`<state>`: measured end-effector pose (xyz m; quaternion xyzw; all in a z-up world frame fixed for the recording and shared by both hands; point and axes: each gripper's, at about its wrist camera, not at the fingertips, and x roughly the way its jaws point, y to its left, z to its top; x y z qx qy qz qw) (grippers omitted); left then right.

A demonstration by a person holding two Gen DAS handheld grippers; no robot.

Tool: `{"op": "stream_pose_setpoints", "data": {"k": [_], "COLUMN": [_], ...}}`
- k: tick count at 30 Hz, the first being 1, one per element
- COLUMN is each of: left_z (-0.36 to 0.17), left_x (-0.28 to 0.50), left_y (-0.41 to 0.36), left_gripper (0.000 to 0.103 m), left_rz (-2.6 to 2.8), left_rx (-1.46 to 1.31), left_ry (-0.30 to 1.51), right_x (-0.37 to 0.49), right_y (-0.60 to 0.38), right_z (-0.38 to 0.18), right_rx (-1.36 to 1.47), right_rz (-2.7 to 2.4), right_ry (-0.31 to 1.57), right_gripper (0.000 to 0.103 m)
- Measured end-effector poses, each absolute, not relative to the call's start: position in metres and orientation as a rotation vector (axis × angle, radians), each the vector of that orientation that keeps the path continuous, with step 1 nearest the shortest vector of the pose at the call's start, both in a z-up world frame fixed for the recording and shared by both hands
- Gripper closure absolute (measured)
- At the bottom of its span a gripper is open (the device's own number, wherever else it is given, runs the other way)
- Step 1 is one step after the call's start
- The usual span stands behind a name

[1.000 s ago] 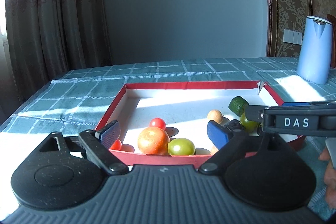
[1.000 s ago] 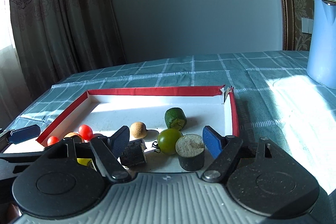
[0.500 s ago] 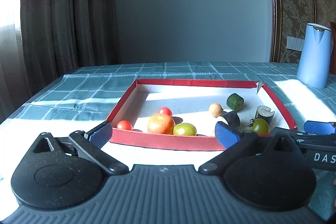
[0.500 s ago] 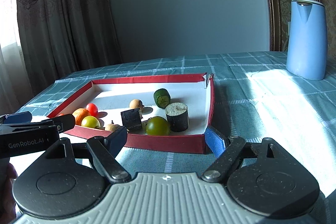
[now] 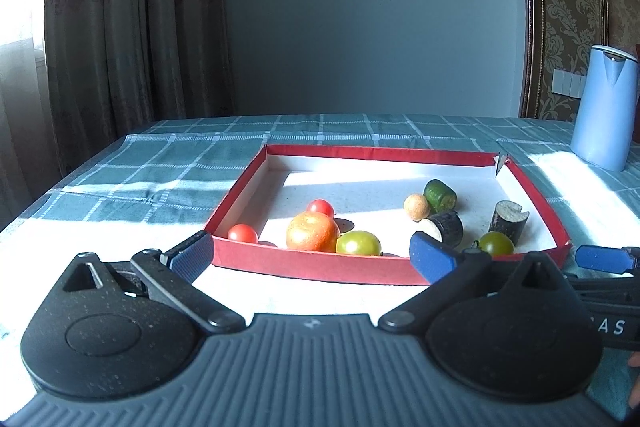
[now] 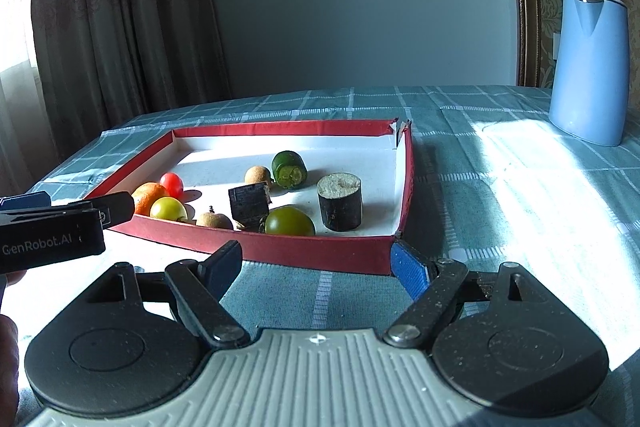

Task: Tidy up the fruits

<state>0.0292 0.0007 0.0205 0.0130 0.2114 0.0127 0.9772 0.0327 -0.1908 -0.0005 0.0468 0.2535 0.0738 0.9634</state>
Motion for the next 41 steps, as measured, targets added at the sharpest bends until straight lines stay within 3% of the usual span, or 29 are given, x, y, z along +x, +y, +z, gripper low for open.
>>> {"op": "stream_pose_setpoints", "data": {"k": [41], "left_z": [0.010], "left_x": [0.003], "left_y": [-0.007], "left_gripper": [0.000], "left_rz": [-0.005], "left_rx": [0.100], "left_ry": [0.453], "right_x": [0.012], "right_y": [-0.189], "right_z": [-0.006], "right_rx": [0.040], "right_rz": [0.131], "right_ry": [0.513], "right_gripper": [0.021]}}
